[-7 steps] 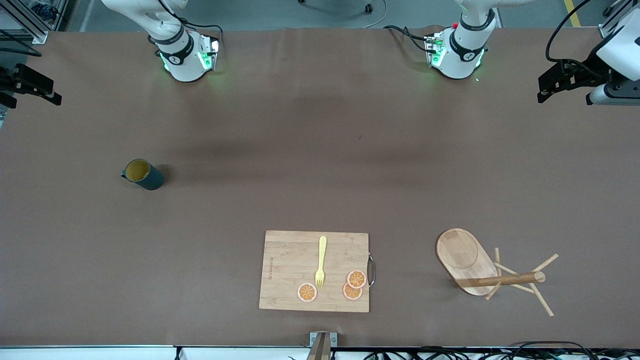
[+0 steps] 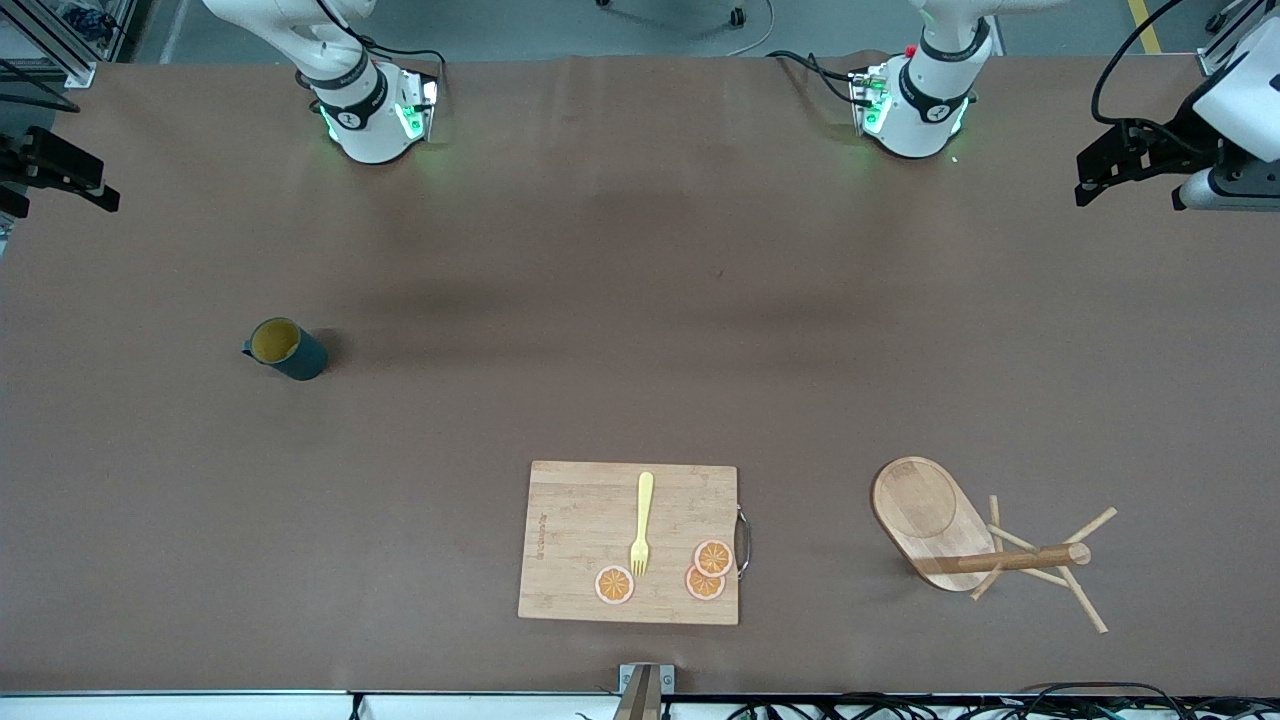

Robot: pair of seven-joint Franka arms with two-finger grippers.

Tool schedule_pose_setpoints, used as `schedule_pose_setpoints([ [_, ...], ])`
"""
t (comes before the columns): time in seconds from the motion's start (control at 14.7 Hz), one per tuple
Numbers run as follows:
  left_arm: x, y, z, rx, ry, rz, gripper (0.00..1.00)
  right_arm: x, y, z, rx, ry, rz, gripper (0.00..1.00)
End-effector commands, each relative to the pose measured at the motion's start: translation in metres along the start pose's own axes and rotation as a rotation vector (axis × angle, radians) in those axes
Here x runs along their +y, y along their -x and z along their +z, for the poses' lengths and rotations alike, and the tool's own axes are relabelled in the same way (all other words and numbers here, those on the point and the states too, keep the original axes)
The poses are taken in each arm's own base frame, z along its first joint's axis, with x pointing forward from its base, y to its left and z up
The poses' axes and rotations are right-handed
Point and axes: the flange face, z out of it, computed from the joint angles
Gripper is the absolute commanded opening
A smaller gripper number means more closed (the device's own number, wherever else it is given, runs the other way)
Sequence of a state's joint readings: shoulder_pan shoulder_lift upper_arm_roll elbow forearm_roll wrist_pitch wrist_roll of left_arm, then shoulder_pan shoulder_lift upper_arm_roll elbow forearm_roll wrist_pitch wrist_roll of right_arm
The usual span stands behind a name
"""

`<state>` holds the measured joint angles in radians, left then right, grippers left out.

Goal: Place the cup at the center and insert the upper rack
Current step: 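Reach the right gripper to the teal mug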

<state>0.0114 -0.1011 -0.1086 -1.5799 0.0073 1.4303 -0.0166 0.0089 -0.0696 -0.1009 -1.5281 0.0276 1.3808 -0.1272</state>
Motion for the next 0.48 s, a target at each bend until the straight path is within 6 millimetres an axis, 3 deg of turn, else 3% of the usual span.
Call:
schedule_pose_setpoints([
  [0.0,-0.003,-0.005,-0.004,0.01,0.001,0.01,1.0,0.003,-0.047,0.048,-0.027,-0.016,0.019,1.0],
  [0.07,-0.002,-0.005,-0.004,0.009,0.002,0.012,1.0,0.007,-0.069,0.074,-0.05,-0.023,0.015,1.0],
  [0.2,-0.002,-0.005,-0.003,0.007,0.002,0.013,1.0,0.01,-0.096,0.098,-0.009,-0.017,-0.008,1.0],
  [0.34,0.0,-0.005,-0.002,0.004,0.001,0.022,1.0,0.015,-0.107,0.129,-0.023,-0.017,-0.167,1.0],
  [0.41,0.001,-0.005,-0.002,0.004,0.002,0.026,1.0,0.024,-0.114,0.159,-0.053,-0.025,-0.236,1.0],
])
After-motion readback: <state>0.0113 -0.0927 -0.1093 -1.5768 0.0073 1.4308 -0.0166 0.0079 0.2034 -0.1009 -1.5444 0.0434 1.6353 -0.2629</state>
